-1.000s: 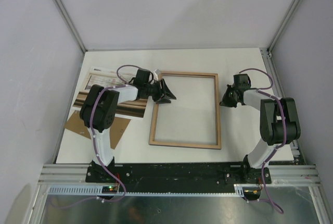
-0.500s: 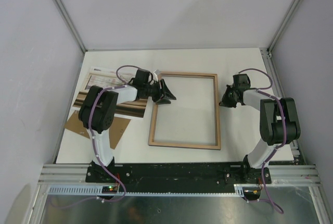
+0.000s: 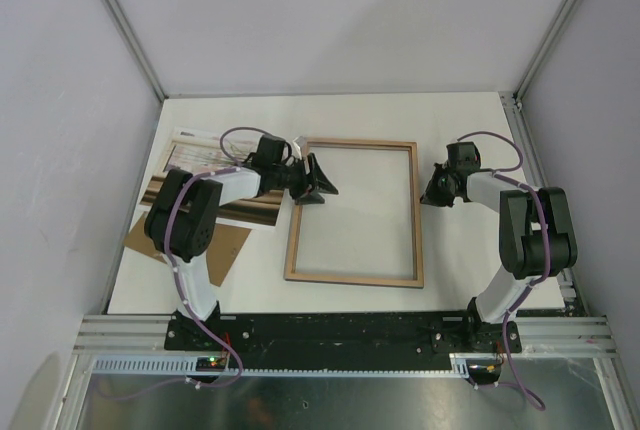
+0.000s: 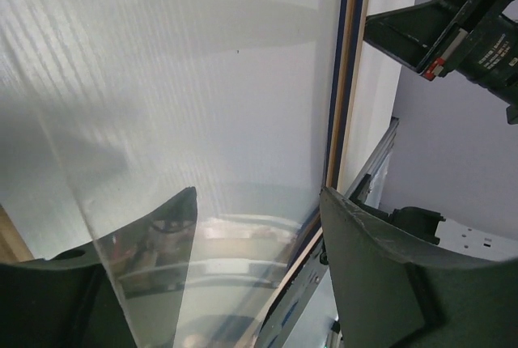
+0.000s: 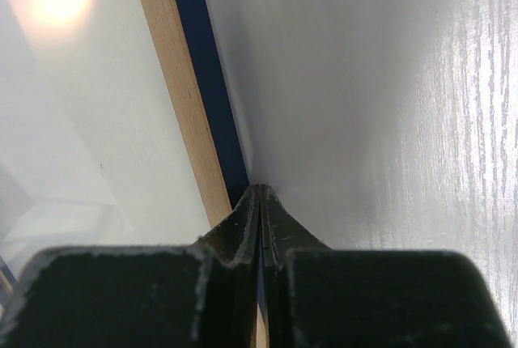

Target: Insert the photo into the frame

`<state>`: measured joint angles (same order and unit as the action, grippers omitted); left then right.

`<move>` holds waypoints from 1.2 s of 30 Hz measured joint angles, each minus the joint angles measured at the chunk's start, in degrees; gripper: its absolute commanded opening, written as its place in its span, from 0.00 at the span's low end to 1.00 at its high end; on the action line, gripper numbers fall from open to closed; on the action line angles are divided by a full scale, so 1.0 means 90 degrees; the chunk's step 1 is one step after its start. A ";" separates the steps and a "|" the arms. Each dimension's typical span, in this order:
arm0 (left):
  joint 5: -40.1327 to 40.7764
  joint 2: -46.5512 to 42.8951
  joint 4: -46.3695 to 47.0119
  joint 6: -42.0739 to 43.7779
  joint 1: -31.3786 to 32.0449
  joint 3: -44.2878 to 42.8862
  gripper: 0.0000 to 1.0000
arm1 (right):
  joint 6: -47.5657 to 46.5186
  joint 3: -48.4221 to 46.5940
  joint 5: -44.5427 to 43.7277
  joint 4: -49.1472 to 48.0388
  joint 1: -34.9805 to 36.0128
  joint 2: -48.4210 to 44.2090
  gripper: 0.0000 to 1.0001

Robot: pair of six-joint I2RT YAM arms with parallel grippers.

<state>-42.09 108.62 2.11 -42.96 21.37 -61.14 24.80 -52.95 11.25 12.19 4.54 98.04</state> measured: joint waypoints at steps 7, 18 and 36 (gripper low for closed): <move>-0.0036 -0.0015 -0.0083 0.0080 0.0000 0.0075 0.61 | 0.0000 0.0000 0.0024 0.0017 0.0000 0.0000 0.02; -0.0517 -0.0015 -0.0114 0.0100 -0.0046 0.0073 0.49 | -0.0005 -0.0090 0.0092 0.0058 0.0000 0.0085 0.02; -0.1188 -0.0012 0.0726 -0.0743 -0.0168 0.0260 0.20 | -0.0051 -0.0194 0.0136 0.0041 -0.0015 0.0180 0.02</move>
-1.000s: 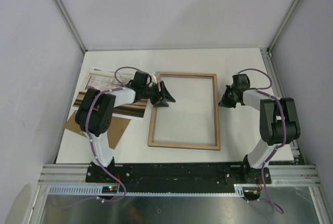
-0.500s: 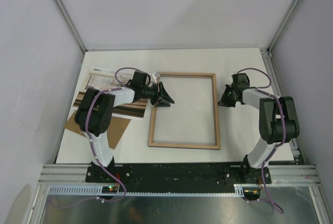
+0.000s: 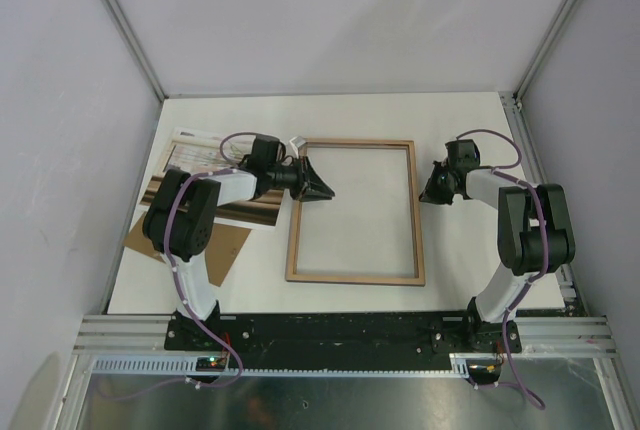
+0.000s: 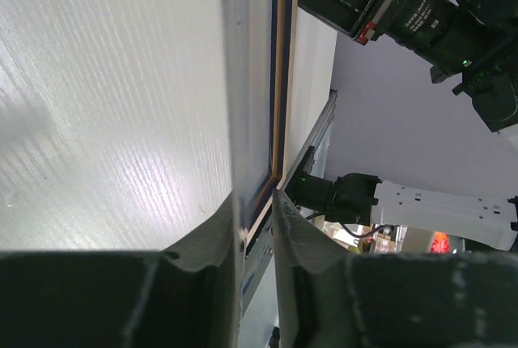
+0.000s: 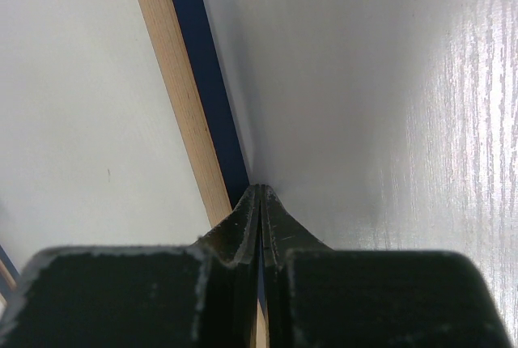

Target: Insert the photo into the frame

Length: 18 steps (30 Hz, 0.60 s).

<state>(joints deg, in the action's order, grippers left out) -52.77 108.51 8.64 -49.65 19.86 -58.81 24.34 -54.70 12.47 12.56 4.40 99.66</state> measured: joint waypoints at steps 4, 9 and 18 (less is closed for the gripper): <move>-0.0095 -0.0002 0.0274 -0.0177 -0.0027 0.0109 0.12 | -0.0002 0.0000 -0.0002 0.0000 -0.0002 0.0000 0.02; -0.0231 -0.0005 0.0656 -0.0350 -0.0063 0.0223 0.05 | 0.0000 -0.0002 -0.0002 0.0000 -0.0002 0.0000 0.02; -0.0423 -0.0034 0.1331 -0.0724 -0.0066 0.0352 0.00 | -0.0002 -0.0005 0.0012 -0.0005 -0.0005 0.0000 0.02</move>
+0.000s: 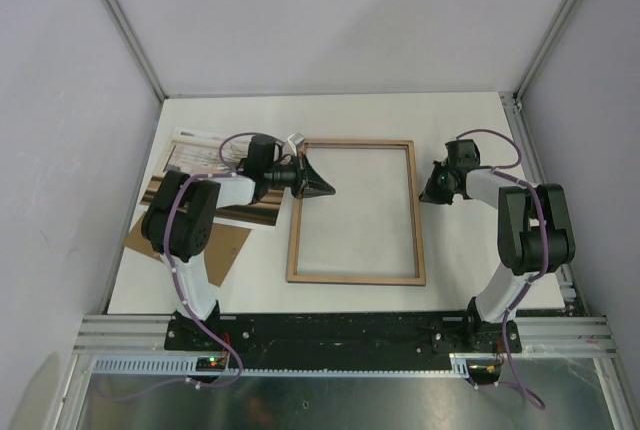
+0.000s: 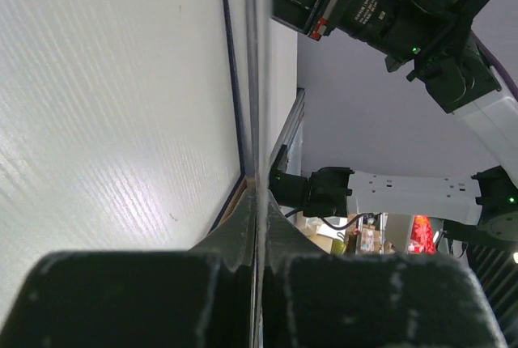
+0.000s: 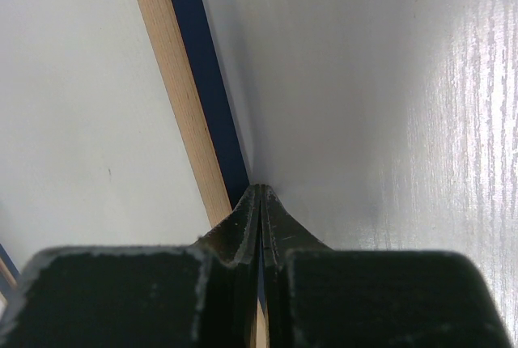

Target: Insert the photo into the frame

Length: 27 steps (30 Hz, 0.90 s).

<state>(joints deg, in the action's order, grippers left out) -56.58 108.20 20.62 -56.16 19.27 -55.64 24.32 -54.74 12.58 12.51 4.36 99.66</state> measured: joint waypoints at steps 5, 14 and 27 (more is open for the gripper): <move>-0.0063 -0.0058 0.0384 -0.0221 0.0000 0.0112 0.00 | 0.0002 0.0000 0.0068 -0.0002 0.0002 0.0010 0.02; -0.0075 -0.0158 0.0775 -0.0391 0.0010 0.0194 0.00 | 0.0002 0.0000 0.0197 0.0010 0.0017 0.0022 0.02; -0.0073 -0.0262 0.0976 -0.0493 0.0012 0.0262 0.00 | 0.0002 0.0000 0.0262 0.0049 0.0049 0.0024 0.02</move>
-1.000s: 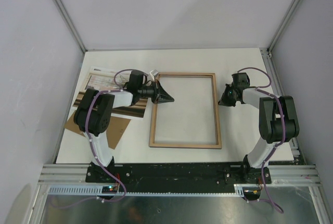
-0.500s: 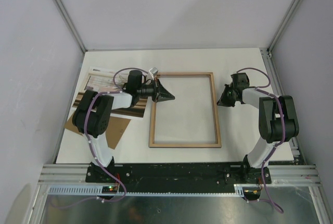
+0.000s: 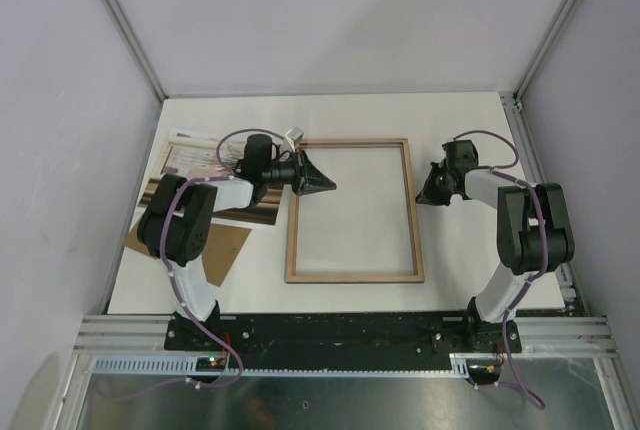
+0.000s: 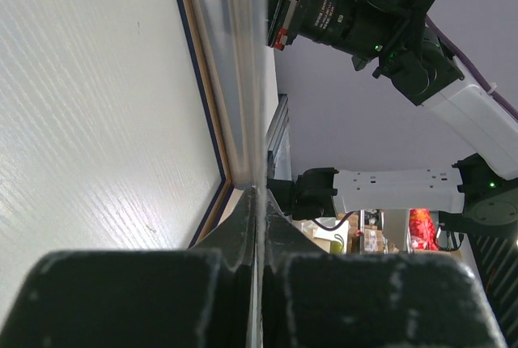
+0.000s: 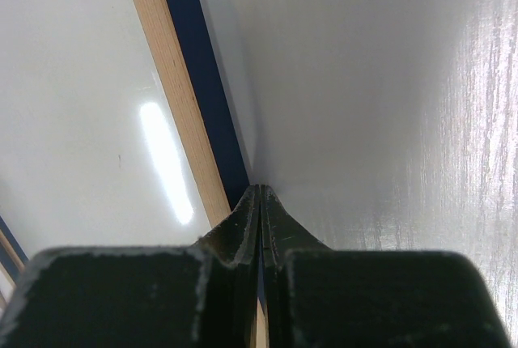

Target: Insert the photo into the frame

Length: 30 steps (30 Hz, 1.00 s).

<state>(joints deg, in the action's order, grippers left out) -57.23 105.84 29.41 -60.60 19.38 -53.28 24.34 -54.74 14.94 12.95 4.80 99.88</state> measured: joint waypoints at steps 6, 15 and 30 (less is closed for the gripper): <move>0.0000 0.0000 0.0005 0.0000 0.0000 0.0000 0.00 | 0.0000 0.0000 0.0000 0.0000 0.0000 0.0000 0.02; 0.0000 0.0002 0.0005 0.0046 0.0000 0.0000 0.00 | 0.0000 0.0000 0.0002 0.0000 0.0002 0.0000 0.02; -0.0044 0.0243 0.0022 0.0362 -0.0034 -0.0002 0.00 | -0.0039 0.0000 -0.0010 -0.0002 0.0005 0.0000 0.02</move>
<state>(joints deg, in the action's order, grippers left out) -57.63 108.03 29.61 -57.34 19.07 -53.30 23.99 -54.74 14.85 12.93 4.84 99.88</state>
